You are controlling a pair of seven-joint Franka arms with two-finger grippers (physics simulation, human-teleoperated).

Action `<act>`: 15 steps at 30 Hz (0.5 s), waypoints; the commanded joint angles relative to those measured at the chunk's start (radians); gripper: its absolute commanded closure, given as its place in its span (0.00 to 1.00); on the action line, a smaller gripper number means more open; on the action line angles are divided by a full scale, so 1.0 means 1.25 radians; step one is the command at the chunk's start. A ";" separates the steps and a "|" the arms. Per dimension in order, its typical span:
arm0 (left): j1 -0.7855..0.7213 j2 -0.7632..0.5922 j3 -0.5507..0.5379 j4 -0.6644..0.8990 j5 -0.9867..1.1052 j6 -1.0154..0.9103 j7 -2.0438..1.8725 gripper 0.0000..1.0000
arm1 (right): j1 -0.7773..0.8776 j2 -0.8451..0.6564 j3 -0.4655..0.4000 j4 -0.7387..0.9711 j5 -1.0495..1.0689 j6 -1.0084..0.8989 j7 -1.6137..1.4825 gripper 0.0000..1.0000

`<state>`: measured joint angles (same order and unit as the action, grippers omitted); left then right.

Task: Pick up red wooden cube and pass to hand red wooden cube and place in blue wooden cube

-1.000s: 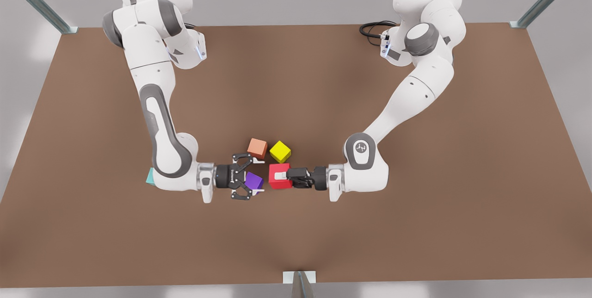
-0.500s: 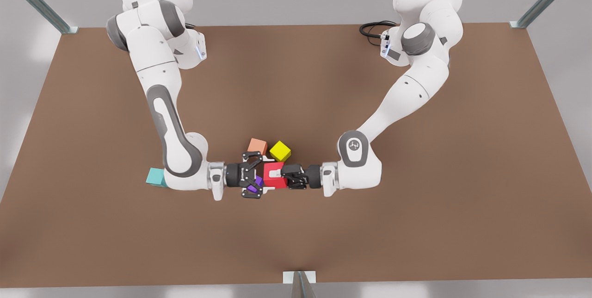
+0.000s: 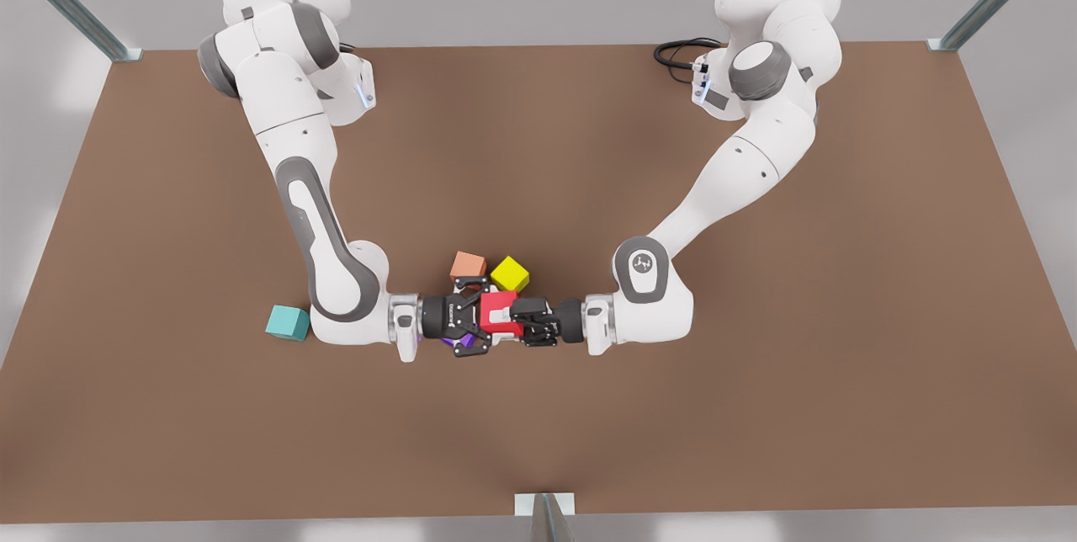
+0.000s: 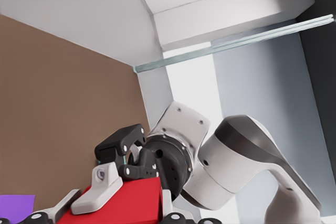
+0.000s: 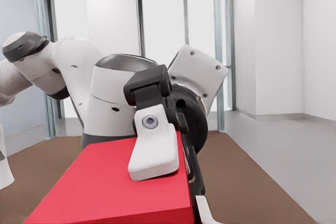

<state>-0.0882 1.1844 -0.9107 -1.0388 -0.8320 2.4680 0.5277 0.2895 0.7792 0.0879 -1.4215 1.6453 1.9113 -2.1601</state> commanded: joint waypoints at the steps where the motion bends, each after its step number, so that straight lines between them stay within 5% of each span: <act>1: 0.001 -0.001 0.000 0.000 -0.012 -0.006 0.082 0.36 | 0.000 -0.001 0.001 0.002 0.003 0.001 -0.011 0.40; 2: 0.001 -0.001 0.000 -0.001 -0.026 -0.006 0.082 0.35 | 0.000 -0.001 0.001 0.002 0.002 0.001 -0.011 0.40; 3: 0.002 -0.001 0.000 -0.002 -0.042 -0.007 0.082 0.09 | -0.001 -0.001 0.001 0.002 0.003 0.000 -0.011 0.40; 4: 0.004 -0.003 0.000 -0.006 -0.071 -0.008 0.081 0.00 | -0.001 -0.001 0.001 0.002 0.003 -0.001 -0.011 0.40; 9: 0.017 -0.004 0.000 -0.008 -0.073 -0.013 0.076 0.00 | -0.002 -0.001 0.001 0.002 0.002 -0.004 -0.010 0.40; 15: 0.212 -0.030 -0.036 -0.093 -0.056 -0.157 0.077 0.00 | -0.025 -0.010 -0.008 0.001 -0.073 -0.007 0.019 0.39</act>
<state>0.1474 1.1468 -0.9520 -1.1462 -0.9057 2.3844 0.5874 0.2600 0.7697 0.0787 -1.4210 1.5925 1.9035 -2.1597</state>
